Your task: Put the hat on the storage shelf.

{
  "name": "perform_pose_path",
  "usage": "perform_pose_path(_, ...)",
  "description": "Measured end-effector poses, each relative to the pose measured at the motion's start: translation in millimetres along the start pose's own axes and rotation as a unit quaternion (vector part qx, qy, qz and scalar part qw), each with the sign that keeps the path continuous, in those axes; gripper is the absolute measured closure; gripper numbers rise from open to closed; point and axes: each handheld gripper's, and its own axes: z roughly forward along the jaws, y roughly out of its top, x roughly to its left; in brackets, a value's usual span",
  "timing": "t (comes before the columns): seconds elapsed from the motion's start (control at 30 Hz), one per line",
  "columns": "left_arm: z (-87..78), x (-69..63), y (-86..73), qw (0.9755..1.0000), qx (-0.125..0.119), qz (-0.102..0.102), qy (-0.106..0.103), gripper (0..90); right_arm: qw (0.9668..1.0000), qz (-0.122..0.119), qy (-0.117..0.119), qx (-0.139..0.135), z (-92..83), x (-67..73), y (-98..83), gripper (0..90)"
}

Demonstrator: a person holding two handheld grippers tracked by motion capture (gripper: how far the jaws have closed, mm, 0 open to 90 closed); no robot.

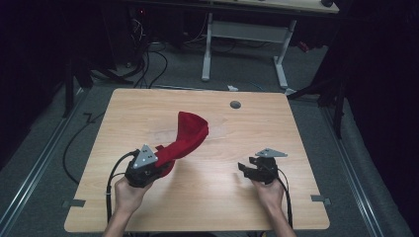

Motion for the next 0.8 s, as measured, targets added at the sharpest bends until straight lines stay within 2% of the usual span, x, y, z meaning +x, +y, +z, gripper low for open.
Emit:
perform_pose_path(0.03,0.0,0.0,0.0,1.0,0.0,0.0,0.0,85.3,1.0,0.0,0.0,0.0,0.0,0.0,0.0,42.6)
perform_pose_path(0.1,0.9,4.8,3.5,0.9999,-0.002,-0.01,0.006,85.3,0.9995,-0.022,-0.02,0.012,5.6,5.2,-5.4,42.6)
perform_pose_path(0.13,1.1,8.6,5.8,0.9998,-0.003,-0.016,0.008,85.3,0.9992,-0.029,-0.028,0.009,9.7,5.8,-11.1,42.6)
perform_pose_path(0.23,1.3,11.8,9.2,0.9996,-0.008,-0.025,0.008,85.3,0.9991,-0.028,-0.032,0.006,9.5,6.1,-12.4,42.8)
perform_pose_path(0.3,1.2,14.8,16.7,0.9993,-0.018,-0.033,0.007,85.3,0.9983,-0.038,-0.043,0.007,9.8,7.4,-12.9,42.1)
perform_pose_path(0.4,0.5,15.8,23.9,0.9988,-0.029,-0.04,0.004,85.3,0.9984,-0.036,-0.044,0.007,9.5,7.5,-13.2,41.7)
perform_pose_path(0.43,-0.4,16.5,31.6,0.9979,-0.042,-0.049,0.002,85.3,0.9984,-0.037,-0.043,0.008,8.9,8.0,-13.8,41.1)
perform_pose_path(0.57,-1.6,20.1,43.8,0.9963,-0.057,-0.065,0.003,85.3,0.9984,-0.038,-0.042,0.007,8.6,8.3,-14.3,40.3)
perform_pose_path(0.8,2.5,26.7,62.0,0.9944,-0.077,-0.072,0.01,85.3,0.9985,-0.035,-0.042,0.008,8.1,9.2,-14.8,40.0)
